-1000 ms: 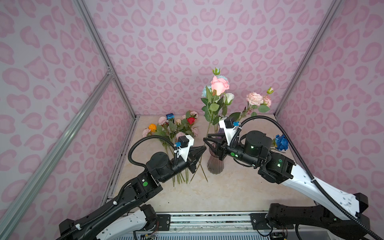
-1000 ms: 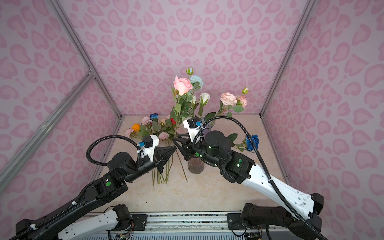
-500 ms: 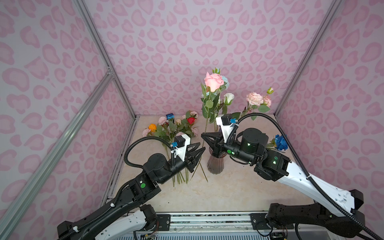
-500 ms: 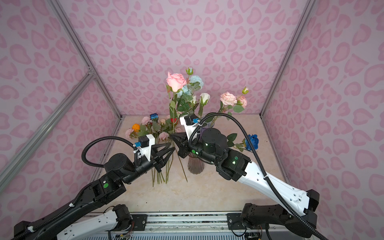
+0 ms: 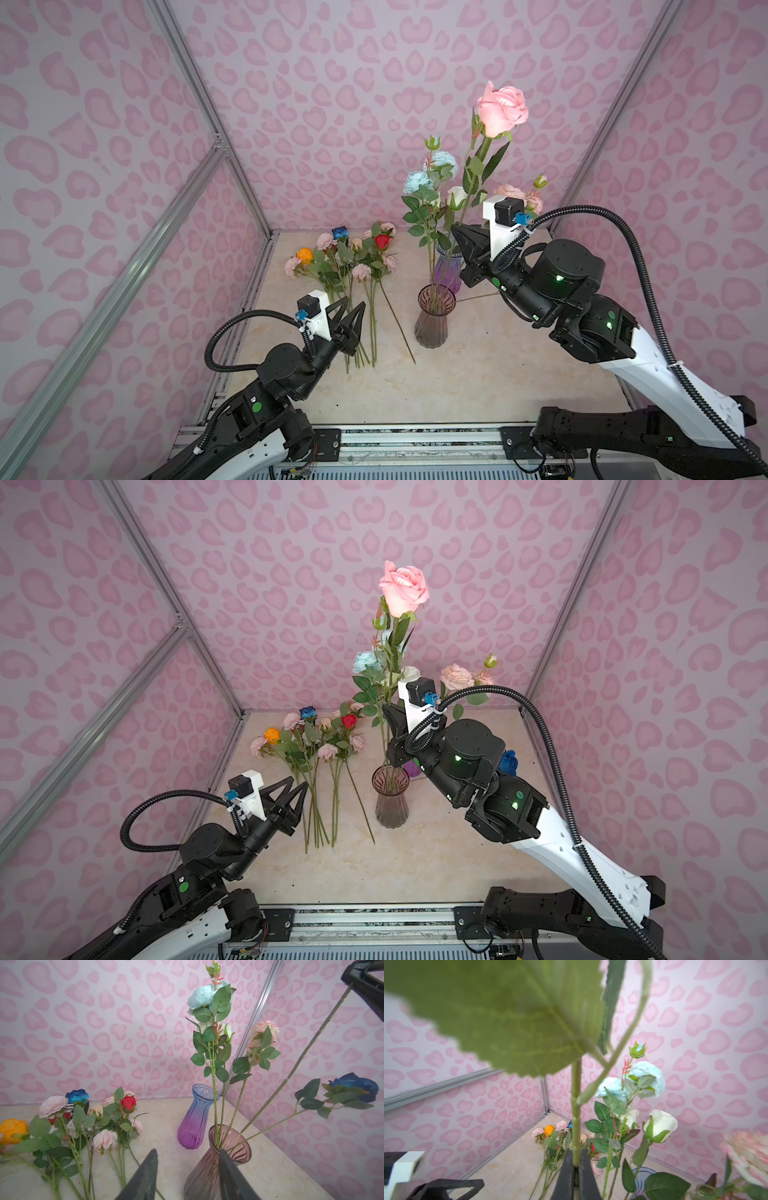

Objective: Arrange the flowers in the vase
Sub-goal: 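Carry the pink rose with right gripper over the mauve vase while left gripper releases, then lower the pink rose stem into the mauve vase with right gripper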

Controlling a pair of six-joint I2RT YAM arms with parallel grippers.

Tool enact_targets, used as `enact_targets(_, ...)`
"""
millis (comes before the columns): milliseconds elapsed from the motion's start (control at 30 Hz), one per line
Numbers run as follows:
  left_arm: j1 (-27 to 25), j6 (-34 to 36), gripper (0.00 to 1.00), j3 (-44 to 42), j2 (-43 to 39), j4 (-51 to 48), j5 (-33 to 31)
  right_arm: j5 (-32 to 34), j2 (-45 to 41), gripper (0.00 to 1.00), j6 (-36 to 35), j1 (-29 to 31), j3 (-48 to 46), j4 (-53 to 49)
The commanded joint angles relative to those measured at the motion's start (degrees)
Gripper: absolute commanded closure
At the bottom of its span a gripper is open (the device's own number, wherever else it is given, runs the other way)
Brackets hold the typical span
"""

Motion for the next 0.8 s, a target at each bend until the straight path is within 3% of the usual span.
enact_targets(0,0.0,-1.3,0.52,-0.4,-0.9,-0.7,-3.8,6.0,1.6,1.00,-5.1,-0.6,0.2,-2.8)
enact_targets(600,0.0,-2.5,0.52,-1.5,0.1,-1.5,-4.3,-5.1,2.6,0.99,6.4,-7.7,-14.8,0.2)
enact_targets(767,0.0,-2.7,0.52,-1.3,0.9,-1.5,-4.2,-4.9,1.6,0.97,7.5,-8.0,-20.5,2.5)
